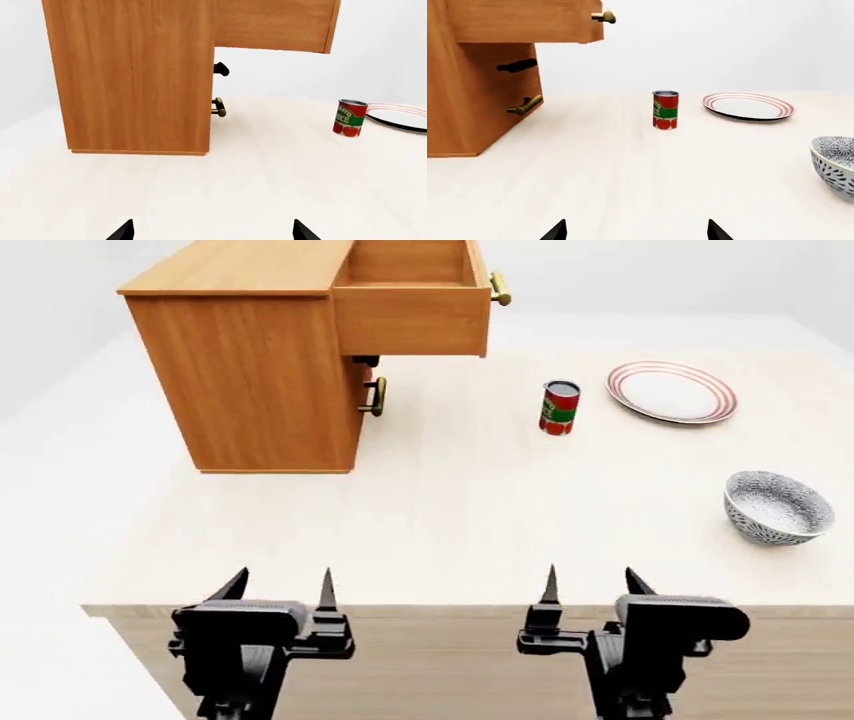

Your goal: Put the bowl in the top drawer of the cabinet.

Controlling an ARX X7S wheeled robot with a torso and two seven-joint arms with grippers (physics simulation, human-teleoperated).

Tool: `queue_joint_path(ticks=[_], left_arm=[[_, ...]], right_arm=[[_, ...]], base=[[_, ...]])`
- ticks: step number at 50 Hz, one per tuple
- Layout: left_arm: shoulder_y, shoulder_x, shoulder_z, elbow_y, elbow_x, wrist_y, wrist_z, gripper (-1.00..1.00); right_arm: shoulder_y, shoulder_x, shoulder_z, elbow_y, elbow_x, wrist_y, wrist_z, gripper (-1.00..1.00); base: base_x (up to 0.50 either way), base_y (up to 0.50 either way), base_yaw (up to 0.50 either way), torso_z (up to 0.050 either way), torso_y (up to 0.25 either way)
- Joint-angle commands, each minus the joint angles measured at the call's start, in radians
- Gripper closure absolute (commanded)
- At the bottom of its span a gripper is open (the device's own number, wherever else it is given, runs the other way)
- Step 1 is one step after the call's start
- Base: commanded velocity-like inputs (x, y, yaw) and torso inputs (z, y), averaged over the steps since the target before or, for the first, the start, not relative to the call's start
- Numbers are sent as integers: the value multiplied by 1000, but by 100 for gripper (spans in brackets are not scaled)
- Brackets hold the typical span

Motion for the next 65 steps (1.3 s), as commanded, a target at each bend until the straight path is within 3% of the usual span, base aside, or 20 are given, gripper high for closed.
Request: queue_joint_path(ticks=[1, 4, 13, 21, 25, 28, 37, 44, 65], left_arm=[[-85, -63, -22, 287, -143, -283, 5, -100], [-136, -87, -28, 353, -188, -353, 14, -100], [-337, -131, -185, 489, -470, -631, -8, -100], [-544, -189, -297, 543, -648, -825, -82, -100], [-627, -195, -378, 539, -755, -898, -129, -100], [-684, -196, -444, 531, -844, -949, -179, -100], [-797, -217, -547, 512, -1041, -1030, -304, -100], [-843, -256, -534, 516, -1096, -1063, -341, -100], [-964, -385, -558, 425, -1470, -1058, -594, -100]], right_arm=[[153, 84, 12, -321, 73, 394, 27, -100], [247, 103, 28, -391, 118, 540, 25, -100], [546, 148, 172, -552, 315, 984, -15, -100], [789, 206, 268, -576, 433, 1228, -20, -100], [895, 314, 286, -493, 692, 1228, 158, -100], [960, 356, 262, -436, 743, 1216, 186, -100], [1081, 442, 75, -249, 625, 1045, 97, -100], [1231, 470, -67, -96, 551, 962, 8, -100], [1571, 450, -363, 380, 360, 727, -269, -100]], base=[[0, 0, 0, 0, 0], [0, 0, 0, 0, 0], [0, 0, 0, 0, 0], [0, 0, 0, 0, 0], [0, 0, 0, 0, 0], [0, 0, 0, 0, 0], [17, 0, 0, 0, 0], [78, 0, 0, 0, 0], [147, 0, 0, 0, 0]])
